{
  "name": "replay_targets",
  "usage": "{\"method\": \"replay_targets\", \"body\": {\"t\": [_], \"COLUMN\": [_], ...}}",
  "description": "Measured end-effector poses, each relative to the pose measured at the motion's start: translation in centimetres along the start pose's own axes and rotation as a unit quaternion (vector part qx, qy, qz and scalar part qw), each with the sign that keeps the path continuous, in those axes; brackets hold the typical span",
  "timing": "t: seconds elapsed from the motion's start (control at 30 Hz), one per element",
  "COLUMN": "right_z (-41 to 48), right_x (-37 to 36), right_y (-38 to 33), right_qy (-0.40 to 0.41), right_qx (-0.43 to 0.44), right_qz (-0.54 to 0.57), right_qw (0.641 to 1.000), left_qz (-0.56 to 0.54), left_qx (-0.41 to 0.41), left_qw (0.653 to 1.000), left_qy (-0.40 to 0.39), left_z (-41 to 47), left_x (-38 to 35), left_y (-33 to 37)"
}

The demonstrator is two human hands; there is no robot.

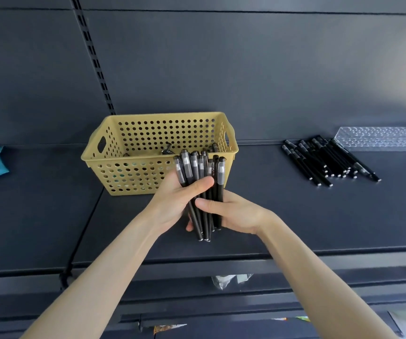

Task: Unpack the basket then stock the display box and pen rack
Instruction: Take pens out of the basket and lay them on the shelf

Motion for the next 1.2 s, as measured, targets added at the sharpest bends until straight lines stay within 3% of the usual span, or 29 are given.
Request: {"method": "replay_targets", "body": {"t": [0.3,0.6,0.77,1.0,1.2], "right_z": [-5.4,-16.4,-19.8,-17.8,-13.6], "right_x": [3.7,14.8,20.9,27.4,31.2], "right_y": [-1.0,1.2,1.3,-1.2,-3.3], "right_qy": [0.037,0.180,0.197,0.213,0.276], "right_qx": [0.013,0.020,0.010,0.004,0.018], "right_qz": [0.037,0.028,0.034,0.022,-0.103], "right_qw": [0.999,0.983,0.980,0.977,0.955], "left_qz": [-0.018,-0.034,-0.017,0.041,0.125], "left_qx": [-0.004,0.051,0.065,0.104,0.084], "left_qw": [1.000,0.998,0.997,0.992,0.988], "left_qy": [-0.002,0.015,0.022,0.058,0.021], "left_z": [1.5,2.7,4.2,11.4,18.0], "left_x": [-6.8,-22.4,-29.0,-31.0,-30.4], "left_y": [-0.1,-4.7,-6.4,-7.0,-6.5]}}
Point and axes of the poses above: each hand's wrist, its own z-axis towards the middle knuckle, its own x-axis out of the back of the hand, y = z × x, the point moved 1 cm from there along z, towards the middle knuckle, and after that the axes turned 9 degrees about y, right-handed, at the moved point
